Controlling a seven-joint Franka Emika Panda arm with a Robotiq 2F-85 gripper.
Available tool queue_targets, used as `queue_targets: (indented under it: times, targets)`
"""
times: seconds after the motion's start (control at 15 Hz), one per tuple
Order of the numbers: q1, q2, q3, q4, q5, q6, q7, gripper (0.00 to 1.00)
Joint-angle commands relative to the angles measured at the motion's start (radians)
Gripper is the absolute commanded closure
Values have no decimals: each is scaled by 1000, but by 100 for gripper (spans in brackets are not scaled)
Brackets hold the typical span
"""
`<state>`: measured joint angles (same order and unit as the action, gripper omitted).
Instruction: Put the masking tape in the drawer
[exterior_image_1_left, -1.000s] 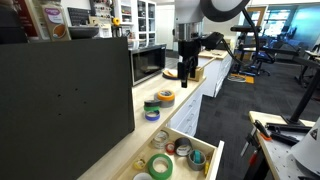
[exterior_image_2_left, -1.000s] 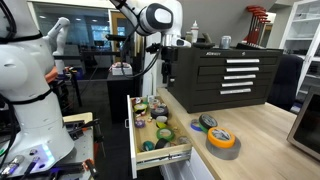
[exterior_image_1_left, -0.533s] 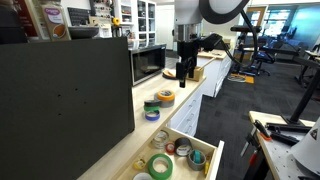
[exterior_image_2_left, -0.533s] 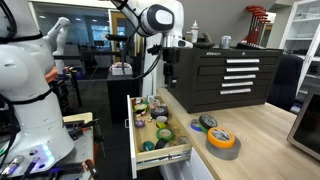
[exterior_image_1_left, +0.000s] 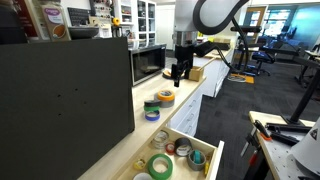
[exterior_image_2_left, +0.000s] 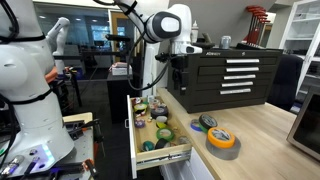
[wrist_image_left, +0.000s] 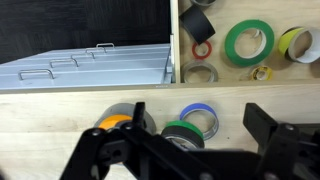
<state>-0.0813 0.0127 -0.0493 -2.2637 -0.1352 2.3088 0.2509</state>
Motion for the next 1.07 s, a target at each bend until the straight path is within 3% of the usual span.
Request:
queue_targets:
  times: [0.0,0.53,1.0]
  targets:
    - [-14,72,-35,50,17,47,-10,0]
    - [-32,298,-100,228,41,141,-4,0]
    - [-57,460,-101,374,89,178,-69,0]
